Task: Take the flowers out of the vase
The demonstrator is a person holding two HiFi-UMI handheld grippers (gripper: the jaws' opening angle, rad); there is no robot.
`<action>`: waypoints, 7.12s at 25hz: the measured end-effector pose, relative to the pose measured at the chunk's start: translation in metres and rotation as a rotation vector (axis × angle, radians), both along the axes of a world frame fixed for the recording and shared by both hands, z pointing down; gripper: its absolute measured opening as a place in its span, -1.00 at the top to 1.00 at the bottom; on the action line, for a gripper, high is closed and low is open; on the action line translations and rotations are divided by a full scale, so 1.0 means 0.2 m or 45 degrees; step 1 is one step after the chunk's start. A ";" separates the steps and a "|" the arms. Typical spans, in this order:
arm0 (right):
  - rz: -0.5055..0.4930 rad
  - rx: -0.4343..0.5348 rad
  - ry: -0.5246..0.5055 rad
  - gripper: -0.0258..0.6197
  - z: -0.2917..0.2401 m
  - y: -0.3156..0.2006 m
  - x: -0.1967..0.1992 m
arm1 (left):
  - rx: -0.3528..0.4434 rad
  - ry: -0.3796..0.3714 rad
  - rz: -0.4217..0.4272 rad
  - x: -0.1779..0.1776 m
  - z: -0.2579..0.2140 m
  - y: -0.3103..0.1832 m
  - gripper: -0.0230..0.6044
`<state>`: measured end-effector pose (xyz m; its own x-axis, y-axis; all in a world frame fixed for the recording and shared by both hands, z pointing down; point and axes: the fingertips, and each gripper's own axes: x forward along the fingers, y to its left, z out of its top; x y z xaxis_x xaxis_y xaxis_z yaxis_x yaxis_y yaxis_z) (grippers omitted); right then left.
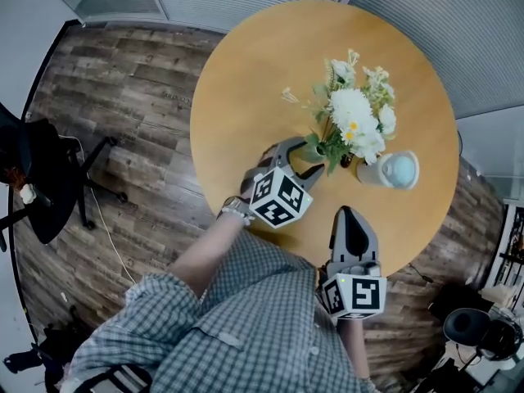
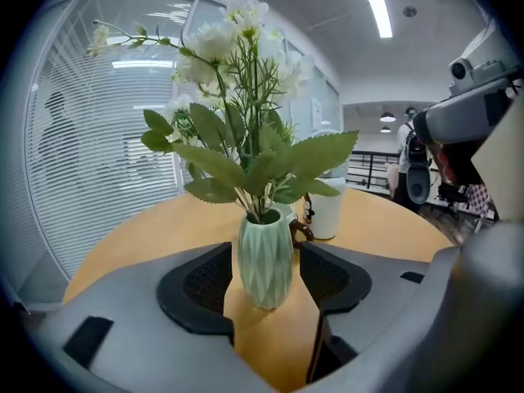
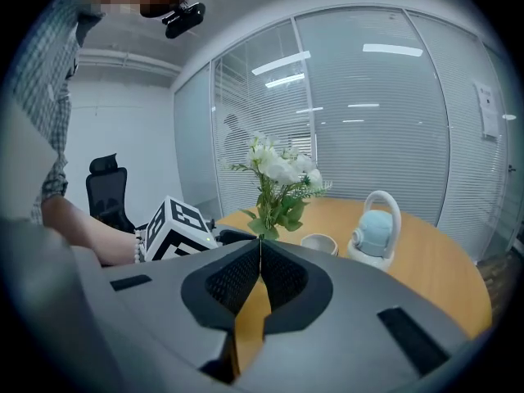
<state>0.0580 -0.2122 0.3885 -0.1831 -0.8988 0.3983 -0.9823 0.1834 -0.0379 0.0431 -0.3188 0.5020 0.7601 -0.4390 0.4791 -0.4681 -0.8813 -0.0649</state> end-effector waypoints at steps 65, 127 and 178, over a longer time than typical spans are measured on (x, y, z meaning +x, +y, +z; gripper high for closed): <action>-0.009 0.395 -0.156 0.76 -0.43 -0.42 0.20 | 0.004 0.034 -0.090 0.04 0.05 0.01 0.17; 0.059 -0.065 -0.164 0.35 0.21 0.19 0.47 | 0.028 0.220 -0.327 -0.08 -0.45 0.29 0.44; -0.136 0.293 -0.262 0.89 -0.41 0.26 0.29 | 0.119 0.246 -0.104 0.02 -0.90 0.66 0.90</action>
